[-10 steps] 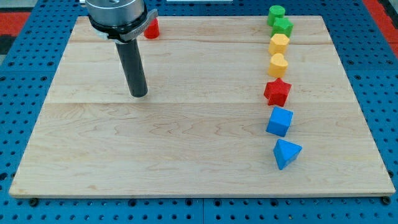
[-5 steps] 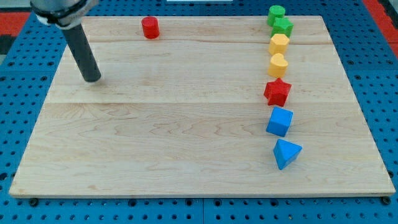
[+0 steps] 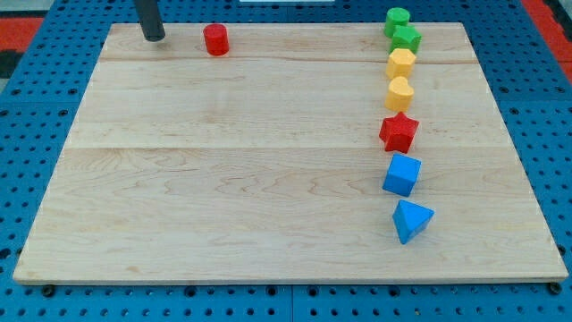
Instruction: Move red circle at center
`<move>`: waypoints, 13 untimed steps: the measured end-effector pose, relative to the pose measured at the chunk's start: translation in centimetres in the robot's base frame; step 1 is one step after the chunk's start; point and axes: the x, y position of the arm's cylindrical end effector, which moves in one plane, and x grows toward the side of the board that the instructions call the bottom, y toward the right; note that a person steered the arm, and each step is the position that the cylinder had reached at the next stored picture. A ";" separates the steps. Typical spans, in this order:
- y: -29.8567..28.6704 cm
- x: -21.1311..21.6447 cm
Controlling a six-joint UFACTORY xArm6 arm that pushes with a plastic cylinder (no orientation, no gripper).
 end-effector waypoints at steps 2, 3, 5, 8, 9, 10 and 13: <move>0.0 -1.1; 0.1 -1.1; 6.0 -2.6; 10.6 2.8; 12.7 4.0; 14.3 4.7; 17.2 6.4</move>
